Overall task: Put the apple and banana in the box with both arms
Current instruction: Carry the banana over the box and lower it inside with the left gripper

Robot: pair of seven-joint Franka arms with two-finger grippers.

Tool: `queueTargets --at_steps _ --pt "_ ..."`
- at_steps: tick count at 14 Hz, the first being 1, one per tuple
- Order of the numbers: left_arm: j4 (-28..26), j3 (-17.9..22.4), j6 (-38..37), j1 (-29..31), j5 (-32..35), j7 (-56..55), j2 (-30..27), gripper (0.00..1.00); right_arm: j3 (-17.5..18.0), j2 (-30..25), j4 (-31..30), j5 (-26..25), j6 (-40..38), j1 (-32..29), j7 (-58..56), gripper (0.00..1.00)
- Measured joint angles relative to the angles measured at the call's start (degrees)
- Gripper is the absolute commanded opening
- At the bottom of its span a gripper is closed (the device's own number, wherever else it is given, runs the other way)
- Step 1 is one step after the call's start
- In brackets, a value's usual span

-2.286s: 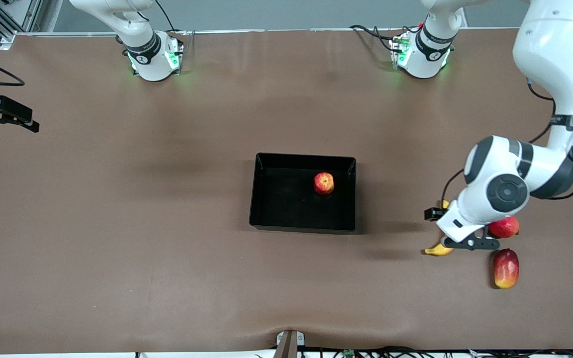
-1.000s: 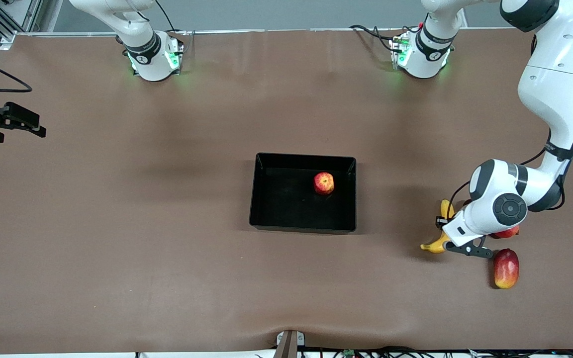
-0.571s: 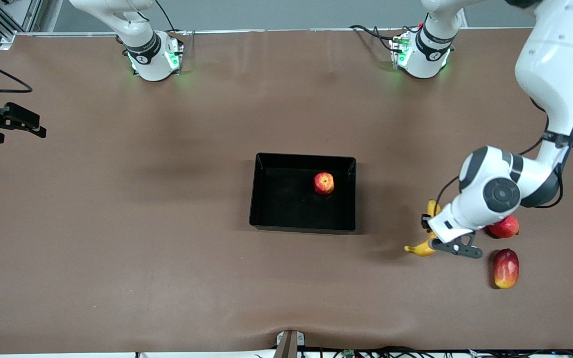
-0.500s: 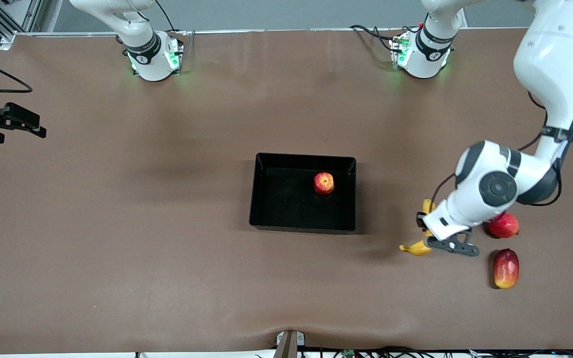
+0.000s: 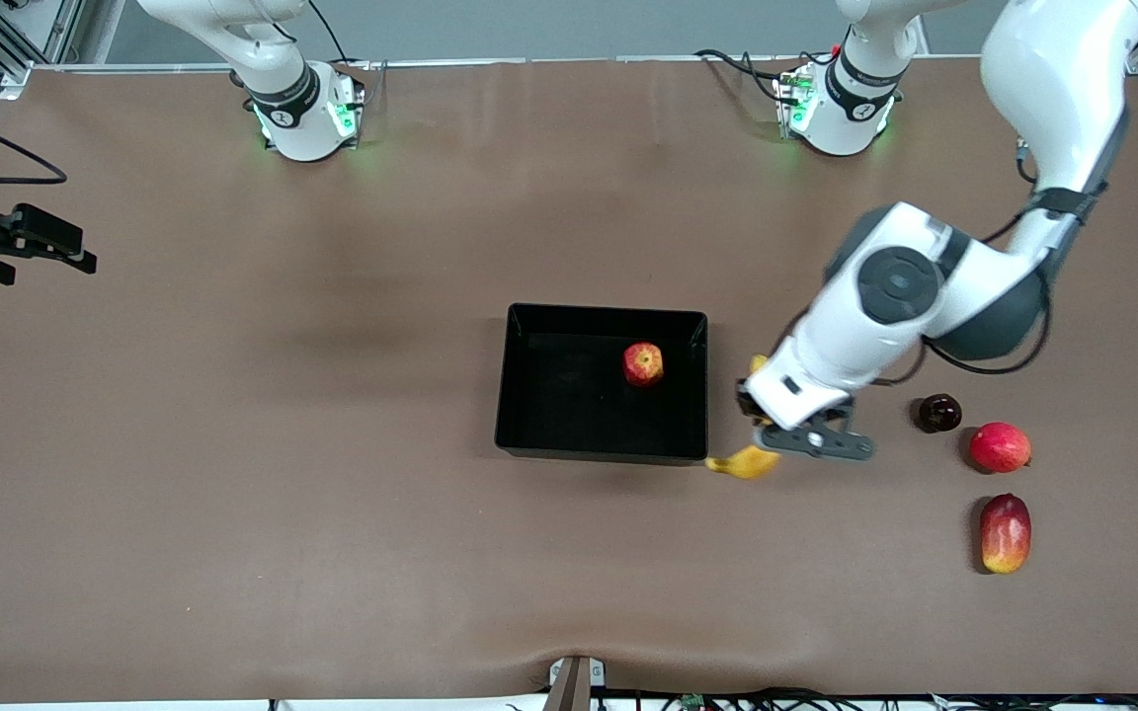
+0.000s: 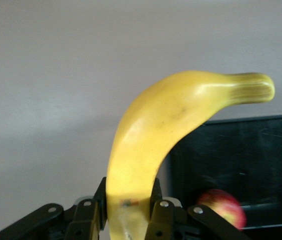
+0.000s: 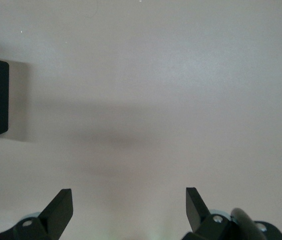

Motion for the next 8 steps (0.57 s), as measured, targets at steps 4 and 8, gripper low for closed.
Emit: queueTargets --at_steps 4,8 --pt "1.6 0.4 -0.3 -9.8 0.0 -10.7 2.7 0.00 0.0 0.0 -0.1 0.0 0.3 0.0 0.0 1.00" --pt "4.0 4.9 -0.2 -17.5 0.0 -14.8 6.2 0.00 0.1 0.0 -0.2 0.1 0.8 0.0 0.0 1.00"
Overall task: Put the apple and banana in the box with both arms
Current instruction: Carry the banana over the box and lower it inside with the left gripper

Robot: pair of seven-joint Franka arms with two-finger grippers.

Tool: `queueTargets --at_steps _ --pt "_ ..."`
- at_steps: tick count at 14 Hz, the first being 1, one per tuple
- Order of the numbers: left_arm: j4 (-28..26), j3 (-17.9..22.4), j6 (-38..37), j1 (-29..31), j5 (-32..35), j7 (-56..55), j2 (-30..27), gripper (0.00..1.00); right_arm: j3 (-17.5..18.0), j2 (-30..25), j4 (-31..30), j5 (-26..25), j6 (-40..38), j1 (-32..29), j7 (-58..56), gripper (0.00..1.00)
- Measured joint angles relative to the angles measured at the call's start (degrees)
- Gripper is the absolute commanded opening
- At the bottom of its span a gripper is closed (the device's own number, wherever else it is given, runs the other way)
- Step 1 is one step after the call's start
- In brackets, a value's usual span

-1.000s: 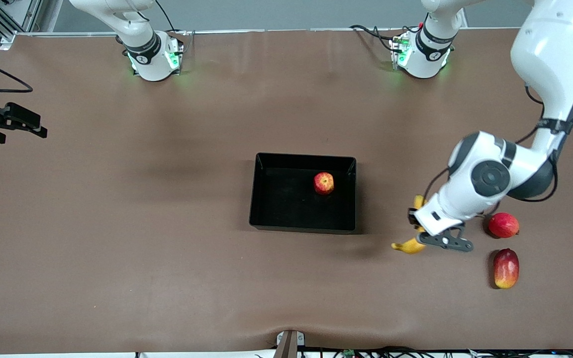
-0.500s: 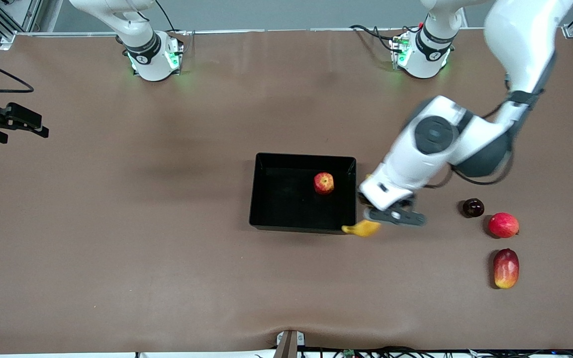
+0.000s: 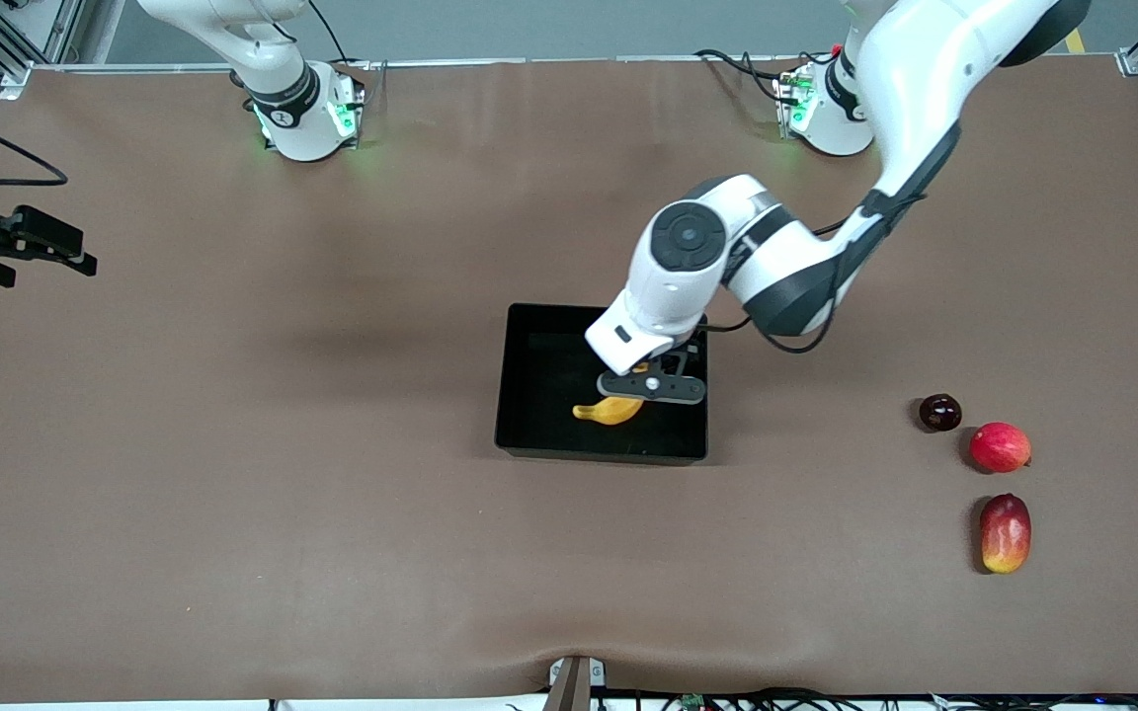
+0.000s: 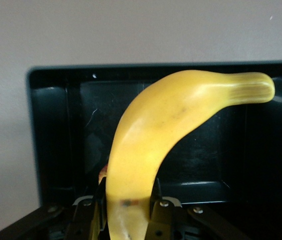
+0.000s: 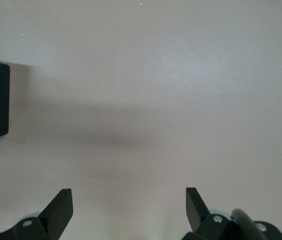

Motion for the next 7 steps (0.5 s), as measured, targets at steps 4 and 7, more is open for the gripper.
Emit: queueTargets --at_steps 4,7 --pt "1.5 5.3 0.1 -6.7 0.0 -1.6 2.1 0.00 0.0 0.0 -0.5 0.0 0.0 0.0 0.0 1.00" --pt "1.6 5.5 1.4 -7.1 0.0 -1.7 3.6 0.00 0.0 0.0 -0.9 0.0 0.0 0.0 0.0 1.00"
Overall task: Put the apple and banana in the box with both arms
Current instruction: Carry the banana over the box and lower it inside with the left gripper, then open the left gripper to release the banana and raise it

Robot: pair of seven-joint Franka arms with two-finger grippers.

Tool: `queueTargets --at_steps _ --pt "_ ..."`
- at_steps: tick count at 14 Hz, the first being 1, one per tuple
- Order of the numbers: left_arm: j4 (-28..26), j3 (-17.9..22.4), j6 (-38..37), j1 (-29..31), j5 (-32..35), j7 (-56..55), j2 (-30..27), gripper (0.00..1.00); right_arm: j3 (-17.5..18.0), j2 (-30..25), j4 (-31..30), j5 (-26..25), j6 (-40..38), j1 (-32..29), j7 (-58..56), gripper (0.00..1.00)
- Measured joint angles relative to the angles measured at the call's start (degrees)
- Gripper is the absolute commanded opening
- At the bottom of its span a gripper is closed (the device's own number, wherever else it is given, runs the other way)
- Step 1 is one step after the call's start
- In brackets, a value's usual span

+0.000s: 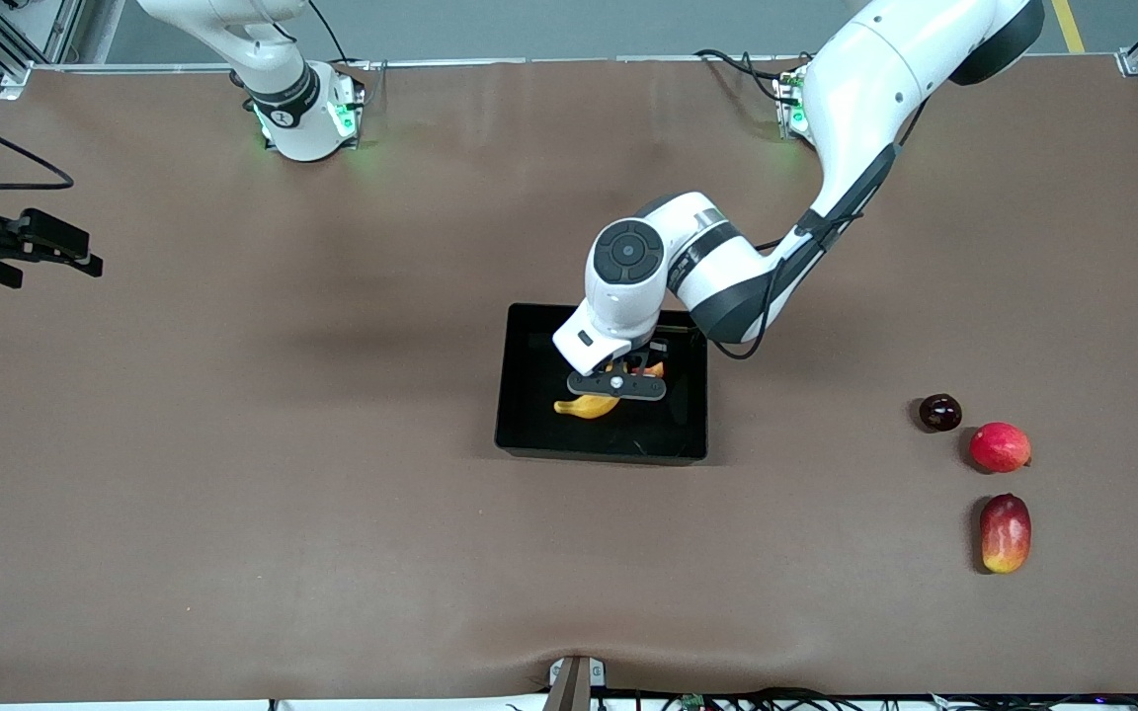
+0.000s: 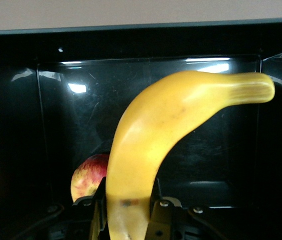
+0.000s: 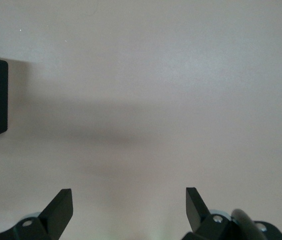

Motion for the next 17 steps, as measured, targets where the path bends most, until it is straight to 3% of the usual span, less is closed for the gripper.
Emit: queueTargets --at_steps 8,12,14,15,16,17 --pt "0.0 0.4 9.1 -0.3 0.0 -1.8 5.9 0.00 0.0 0.0 0.0 0.0 0.4 0.0 0.0 1.00" --pt "0.1 7.2 12.4 -5.8 0.0 -2.9 8.1 0.00 0.0 0.0 0.0 0.1 0.3 0.0 0.0 1.00" --pt "0.5 10.7 13.4 -9.1 0.0 -3.8 8.2 0.13 0.0 0.0 0.0 0.1 0.4 0.0 0.0 1.00" --pt "0.9 11.2 13.4 -9.7 0.0 -3.8 8.1 0.42 0.0 0.0 0.0 0.1 0.5 0.0 0.0 1.00" --pt "1.1 11.6 13.4 -10.0 0.0 -3.8 8.1 0.99 0.0 0.0 0.0 0.1 0.5 0.0 0.0 1.00" --pt "1.2 11.7 13.4 -10.0 0.1 -3.7 8.1 1.00 0.0 0.0 0.0 0.1 0.6 0.0 0.0 1.00"
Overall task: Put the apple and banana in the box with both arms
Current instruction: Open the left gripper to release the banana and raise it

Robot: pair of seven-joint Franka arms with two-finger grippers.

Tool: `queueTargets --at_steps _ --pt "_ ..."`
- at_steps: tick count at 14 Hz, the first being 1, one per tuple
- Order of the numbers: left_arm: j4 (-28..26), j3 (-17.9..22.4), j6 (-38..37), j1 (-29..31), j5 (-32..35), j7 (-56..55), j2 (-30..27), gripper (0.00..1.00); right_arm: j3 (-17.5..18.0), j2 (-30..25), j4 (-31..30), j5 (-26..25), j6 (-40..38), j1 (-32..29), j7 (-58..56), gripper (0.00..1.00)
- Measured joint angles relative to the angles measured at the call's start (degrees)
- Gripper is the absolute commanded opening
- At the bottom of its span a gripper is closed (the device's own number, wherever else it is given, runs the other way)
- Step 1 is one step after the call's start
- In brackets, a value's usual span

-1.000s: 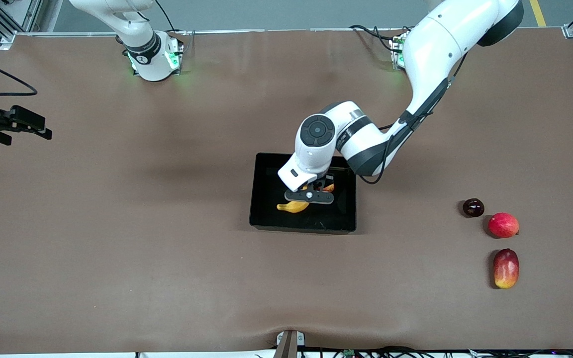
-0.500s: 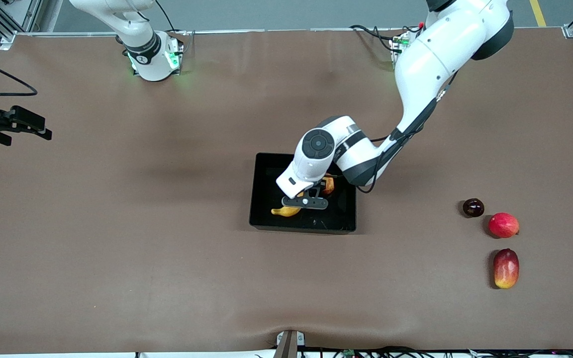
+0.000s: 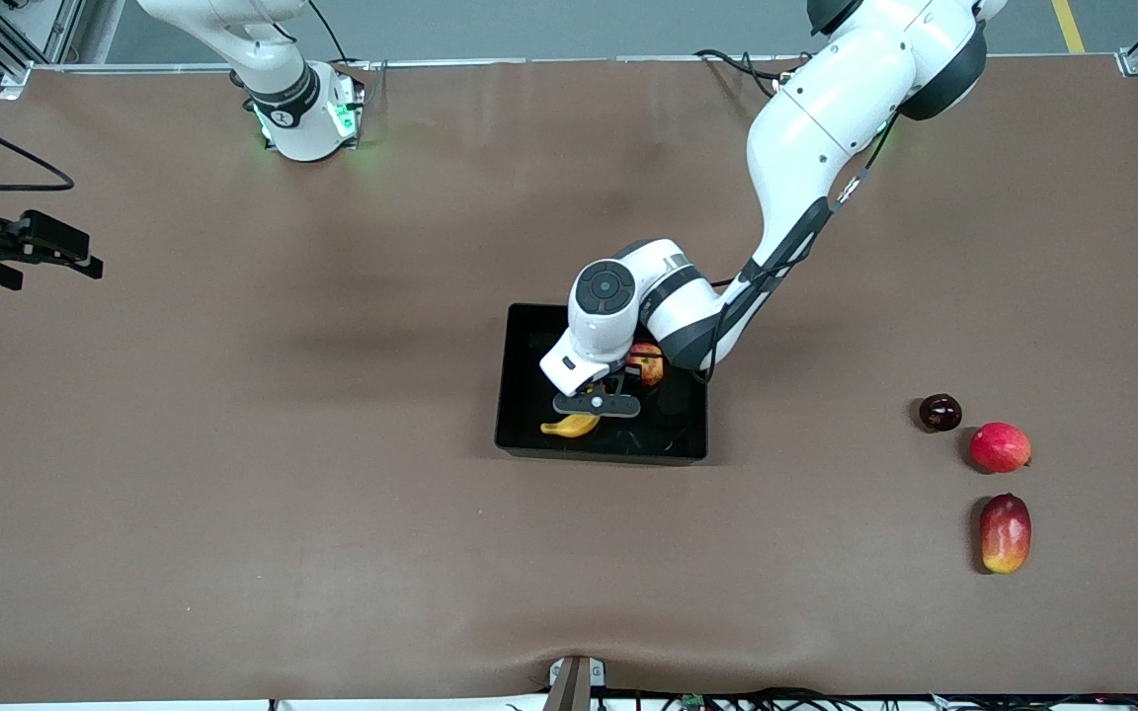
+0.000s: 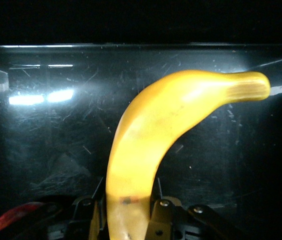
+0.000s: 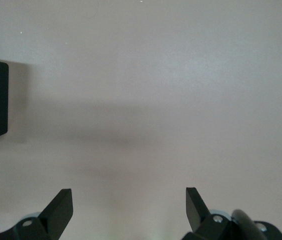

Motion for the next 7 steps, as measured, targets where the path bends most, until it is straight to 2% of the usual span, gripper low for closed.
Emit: queueTargets --at_steps 4,7 --pt "1.5 0.5 -1.8 0.6 0.0 0.1 -1.8 1.00 0.0 0.0 -0.3 0.0 0.0 0.0 0.0 1.00" --pt "2.8 0.3 -7.8 3.0 0.0 0.5 -7.8 1.00 0.0 0.0 -1.2 0.0 0.3 0.0 0.0 1.00"
